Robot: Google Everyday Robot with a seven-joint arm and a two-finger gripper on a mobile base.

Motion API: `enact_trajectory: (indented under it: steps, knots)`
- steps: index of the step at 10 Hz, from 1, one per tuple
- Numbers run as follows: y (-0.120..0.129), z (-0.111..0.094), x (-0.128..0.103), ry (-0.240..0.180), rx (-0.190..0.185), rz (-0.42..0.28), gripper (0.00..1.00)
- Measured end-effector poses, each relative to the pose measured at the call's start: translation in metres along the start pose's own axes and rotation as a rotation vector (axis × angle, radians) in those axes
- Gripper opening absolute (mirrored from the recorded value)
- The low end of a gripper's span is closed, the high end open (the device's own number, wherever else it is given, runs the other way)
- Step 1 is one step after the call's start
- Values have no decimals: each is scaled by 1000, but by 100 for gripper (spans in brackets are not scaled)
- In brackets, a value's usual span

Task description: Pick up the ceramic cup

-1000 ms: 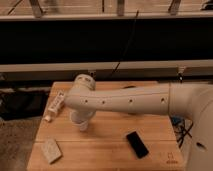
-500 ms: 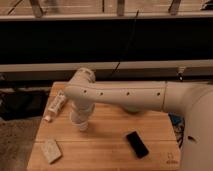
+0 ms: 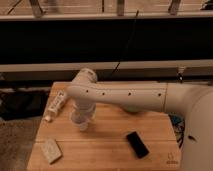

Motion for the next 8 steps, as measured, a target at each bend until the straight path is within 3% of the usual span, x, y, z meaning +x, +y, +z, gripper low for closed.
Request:
enact_trajectory:
  steps: [8]
  knots:
    - [9,32,11,-28,-4,13,80]
